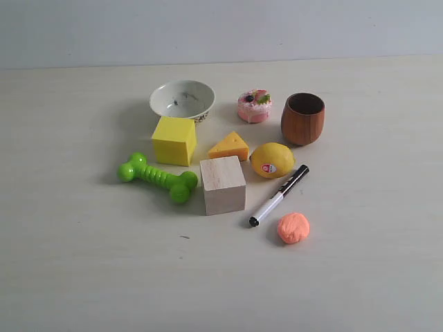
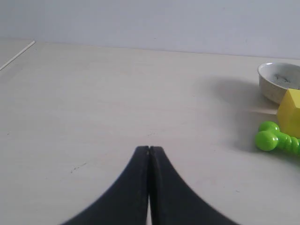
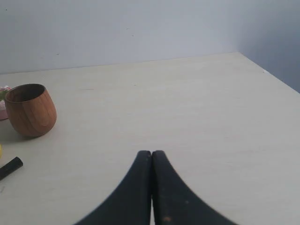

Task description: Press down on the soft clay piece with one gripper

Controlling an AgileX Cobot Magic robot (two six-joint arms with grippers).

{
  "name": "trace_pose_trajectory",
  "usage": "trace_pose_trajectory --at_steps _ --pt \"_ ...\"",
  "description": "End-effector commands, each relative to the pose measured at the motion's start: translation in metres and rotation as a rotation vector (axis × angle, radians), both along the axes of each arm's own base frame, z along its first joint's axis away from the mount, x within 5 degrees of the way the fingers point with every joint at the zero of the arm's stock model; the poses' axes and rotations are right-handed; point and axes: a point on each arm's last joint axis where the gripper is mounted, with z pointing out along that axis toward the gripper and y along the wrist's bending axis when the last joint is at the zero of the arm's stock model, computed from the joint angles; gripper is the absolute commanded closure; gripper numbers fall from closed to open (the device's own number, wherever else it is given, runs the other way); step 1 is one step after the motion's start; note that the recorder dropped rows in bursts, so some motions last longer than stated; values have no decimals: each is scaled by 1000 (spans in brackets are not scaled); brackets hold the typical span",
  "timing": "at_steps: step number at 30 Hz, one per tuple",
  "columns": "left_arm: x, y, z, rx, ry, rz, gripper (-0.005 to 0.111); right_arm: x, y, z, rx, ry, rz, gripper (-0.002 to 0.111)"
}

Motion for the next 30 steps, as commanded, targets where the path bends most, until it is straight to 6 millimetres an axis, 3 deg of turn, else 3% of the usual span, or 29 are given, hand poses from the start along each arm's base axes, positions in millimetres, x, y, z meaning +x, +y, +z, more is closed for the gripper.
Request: trace_pose_trajectory --at_steps 1,30 --pt "0 0 0 -2 -12 -6 107 0 -1 0 -10 -12 -6 108" --pt "0 0 0 -2 -12 -6 107 0 -1 2 -15 -43 -10 108"
